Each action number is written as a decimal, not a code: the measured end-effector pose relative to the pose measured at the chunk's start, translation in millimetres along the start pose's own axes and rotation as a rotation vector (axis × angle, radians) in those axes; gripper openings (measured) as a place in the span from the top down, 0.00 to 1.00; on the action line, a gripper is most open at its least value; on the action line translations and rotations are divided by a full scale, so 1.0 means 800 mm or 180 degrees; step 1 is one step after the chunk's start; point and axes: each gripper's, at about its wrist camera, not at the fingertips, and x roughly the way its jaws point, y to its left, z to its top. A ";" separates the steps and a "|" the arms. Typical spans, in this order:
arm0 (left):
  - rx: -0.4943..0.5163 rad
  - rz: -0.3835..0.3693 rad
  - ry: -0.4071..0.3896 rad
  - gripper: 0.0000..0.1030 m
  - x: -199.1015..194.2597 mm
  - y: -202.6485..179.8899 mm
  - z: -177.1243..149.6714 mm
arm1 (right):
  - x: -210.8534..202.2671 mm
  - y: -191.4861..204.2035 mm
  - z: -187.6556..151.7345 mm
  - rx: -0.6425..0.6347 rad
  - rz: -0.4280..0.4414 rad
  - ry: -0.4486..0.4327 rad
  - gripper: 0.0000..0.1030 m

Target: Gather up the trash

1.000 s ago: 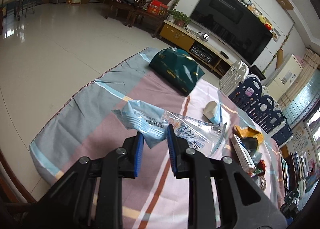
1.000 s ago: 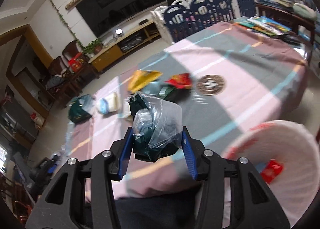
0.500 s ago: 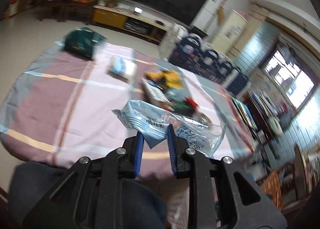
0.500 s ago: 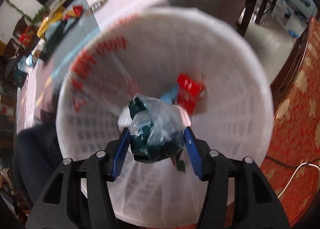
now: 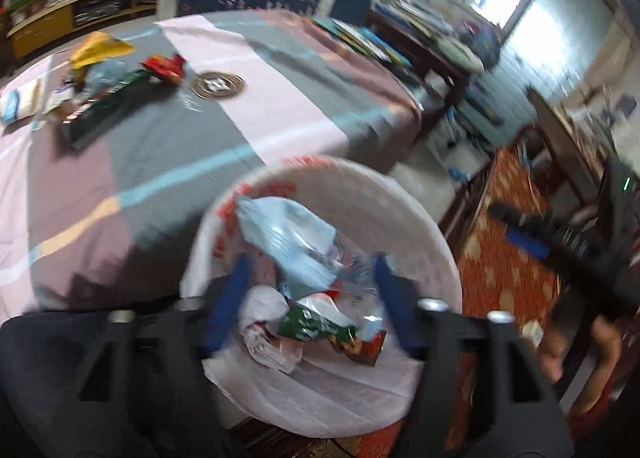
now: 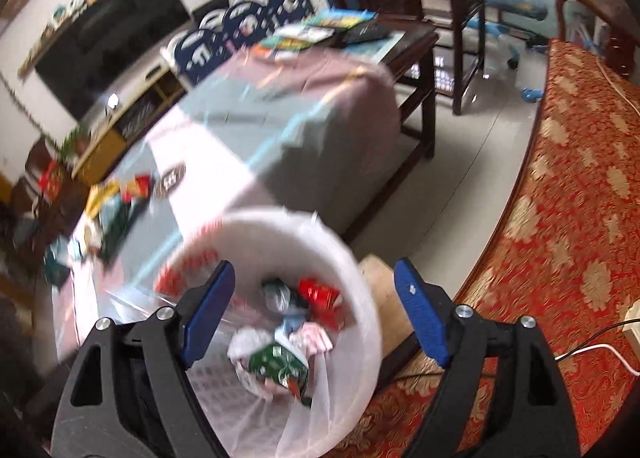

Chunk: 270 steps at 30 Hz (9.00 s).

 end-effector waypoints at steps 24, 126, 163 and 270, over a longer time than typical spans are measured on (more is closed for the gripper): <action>-0.2072 0.0866 -0.0075 0.10 0.029 0.391 0.175 | 0.055 0.026 -0.010 0.0048 -0.0051 0.0403 0.22; -0.3094 0.1269 -0.0833 0.08 -0.167 0.477 -0.068 | 0.176 0.498 -0.177 -0.1716 0.0783 0.1104 0.83; -0.3075 0.1289 -0.0801 0.08 -0.165 0.475 -0.068 | 0.174 0.492 -0.174 -0.1597 0.0856 0.1112 0.83; -0.0609 0.0224 -0.0223 0.59 -0.037 0.132 0.013 | 0.106 0.089 -0.060 -0.0651 0.0188 0.1348 0.46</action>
